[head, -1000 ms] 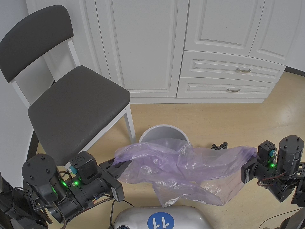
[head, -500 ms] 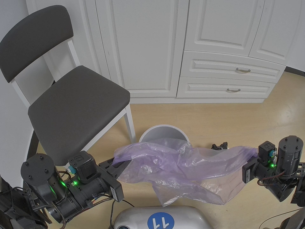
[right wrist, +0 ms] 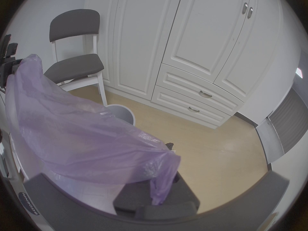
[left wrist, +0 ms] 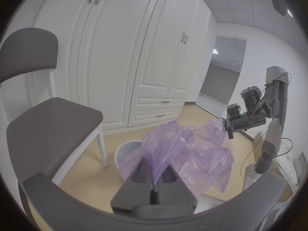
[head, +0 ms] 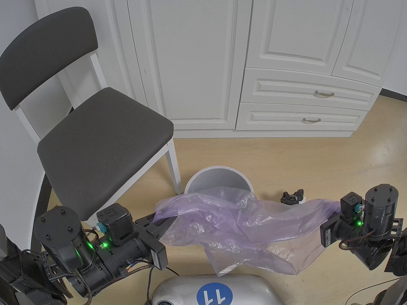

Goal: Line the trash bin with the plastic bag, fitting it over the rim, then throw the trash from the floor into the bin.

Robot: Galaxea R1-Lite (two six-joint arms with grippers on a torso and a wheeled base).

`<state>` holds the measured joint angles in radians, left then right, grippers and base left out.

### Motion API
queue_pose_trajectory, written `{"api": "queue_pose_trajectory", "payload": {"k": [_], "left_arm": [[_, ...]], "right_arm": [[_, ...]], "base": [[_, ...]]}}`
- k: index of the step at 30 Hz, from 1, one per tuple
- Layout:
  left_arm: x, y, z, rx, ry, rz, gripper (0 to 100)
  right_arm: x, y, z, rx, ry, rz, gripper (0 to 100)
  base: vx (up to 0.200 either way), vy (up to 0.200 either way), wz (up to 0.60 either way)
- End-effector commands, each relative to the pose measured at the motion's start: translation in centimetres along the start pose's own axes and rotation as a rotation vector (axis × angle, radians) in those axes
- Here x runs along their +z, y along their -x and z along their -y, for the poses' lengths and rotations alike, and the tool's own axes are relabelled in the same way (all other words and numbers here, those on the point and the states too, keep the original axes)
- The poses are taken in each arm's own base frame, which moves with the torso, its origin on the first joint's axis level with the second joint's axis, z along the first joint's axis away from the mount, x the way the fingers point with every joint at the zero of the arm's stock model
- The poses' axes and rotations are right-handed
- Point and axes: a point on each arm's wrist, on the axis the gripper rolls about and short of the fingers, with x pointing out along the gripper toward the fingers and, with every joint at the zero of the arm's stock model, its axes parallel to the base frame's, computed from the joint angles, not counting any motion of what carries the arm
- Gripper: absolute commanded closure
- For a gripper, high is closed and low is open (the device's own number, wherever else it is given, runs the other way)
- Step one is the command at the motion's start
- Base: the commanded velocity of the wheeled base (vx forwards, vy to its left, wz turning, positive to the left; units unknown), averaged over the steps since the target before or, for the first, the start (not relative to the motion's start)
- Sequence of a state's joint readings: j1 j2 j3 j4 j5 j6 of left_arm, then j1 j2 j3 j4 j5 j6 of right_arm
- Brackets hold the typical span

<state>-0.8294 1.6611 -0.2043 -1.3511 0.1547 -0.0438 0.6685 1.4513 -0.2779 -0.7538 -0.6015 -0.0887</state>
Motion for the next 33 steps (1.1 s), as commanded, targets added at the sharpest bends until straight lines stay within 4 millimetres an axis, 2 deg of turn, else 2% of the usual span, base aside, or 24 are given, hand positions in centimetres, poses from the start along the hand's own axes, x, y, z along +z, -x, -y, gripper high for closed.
{"api": "queue_pose_trajectory", "payload": {"k": [1, 5, 17, 33], "left_arm": [[-0.7, -0.6, 0.0, 0.003, -0.001, -0.03, 100], [-0.8, -0.8, -0.2, 0.012, 0.002, -0.029, 100], [-1.4, -1.7, -0.7, 0.11, -0.043, -0.052, 100], [-1.7, -1.5, -2.0, 0.099, -0.032, -0.071, 100]], "right_arm": [[-0.5, -1.1, -0.2, -0.018, 0.012, -0.043, 100], [-0.9, -1.8, 0.1, -0.031, 0.011, -0.069, 100], [-1.1, -1.9, 0.0, -0.007, 0.017, -0.082, 100], [-1.8, -3.1, 0.3, -0.043, 0.022, -0.134, 100]], "base": [[0.0, 0.0, 0.0], [0.0, 0.0, 0.0], [0.0, 0.0, 0.0], [0.0, 0.0, 0.0]]}}
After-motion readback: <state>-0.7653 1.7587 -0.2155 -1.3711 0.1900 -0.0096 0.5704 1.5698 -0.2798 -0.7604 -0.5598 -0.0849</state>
